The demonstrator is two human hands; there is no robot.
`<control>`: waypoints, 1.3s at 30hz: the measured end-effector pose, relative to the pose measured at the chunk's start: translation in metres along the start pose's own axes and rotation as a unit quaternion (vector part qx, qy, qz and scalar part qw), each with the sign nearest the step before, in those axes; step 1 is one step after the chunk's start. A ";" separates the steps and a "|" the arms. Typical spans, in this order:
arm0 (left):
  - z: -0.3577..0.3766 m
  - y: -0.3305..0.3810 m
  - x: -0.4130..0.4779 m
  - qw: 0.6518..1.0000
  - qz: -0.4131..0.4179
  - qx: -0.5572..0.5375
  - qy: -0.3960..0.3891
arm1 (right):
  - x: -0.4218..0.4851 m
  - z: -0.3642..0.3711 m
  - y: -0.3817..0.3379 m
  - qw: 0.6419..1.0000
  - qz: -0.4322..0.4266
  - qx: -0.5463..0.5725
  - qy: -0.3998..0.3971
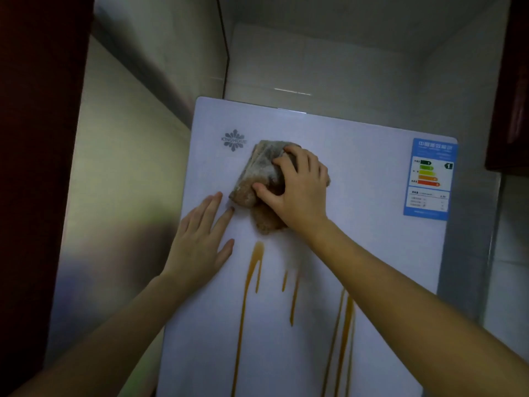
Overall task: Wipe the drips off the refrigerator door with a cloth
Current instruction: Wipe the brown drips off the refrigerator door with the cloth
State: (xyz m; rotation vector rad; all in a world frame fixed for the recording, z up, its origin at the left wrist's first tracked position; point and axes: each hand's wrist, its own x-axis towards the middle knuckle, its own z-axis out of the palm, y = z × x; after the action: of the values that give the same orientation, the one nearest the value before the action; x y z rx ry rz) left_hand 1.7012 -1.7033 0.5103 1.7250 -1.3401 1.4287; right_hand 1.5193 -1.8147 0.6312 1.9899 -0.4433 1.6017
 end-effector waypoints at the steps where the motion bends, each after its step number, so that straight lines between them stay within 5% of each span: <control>1: 0.000 0.000 0.000 1.000 0.001 0.002 0.001 | -0.001 0.004 0.000 1.000 0.004 0.002 0.015; 14: 0.002 -0.001 -0.002 1.000 0.005 -0.002 0.003 | -0.102 0.011 0.041 0.978 -0.207 0.008 -0.002; 23: 0.002 0.002 -0.003 1.000 -0.002 -0.003 0.003 | -0.063 -0.005 0.055 0.999 0.019 0.017 0.043; 32: 0.004 0.001 -0.004 1.000 0.003 -0.005 0.004 | -0.108 0.013 0.036 0.965 -0.257 0.026 -0.055; 39: 0.002 0.004 -0.003 1.000 -0.009 -0.002 -0.015 | -0.112 -0.009 0.077 0.990 -0.143 -0.003 -0.018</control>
State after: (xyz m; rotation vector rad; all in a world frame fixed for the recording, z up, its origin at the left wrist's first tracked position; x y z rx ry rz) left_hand 1.6991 -1.7054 0.5057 1.7579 -1.3397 1.3944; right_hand 1.4422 -1.8795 0.5401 1.9781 -0.1660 1.3865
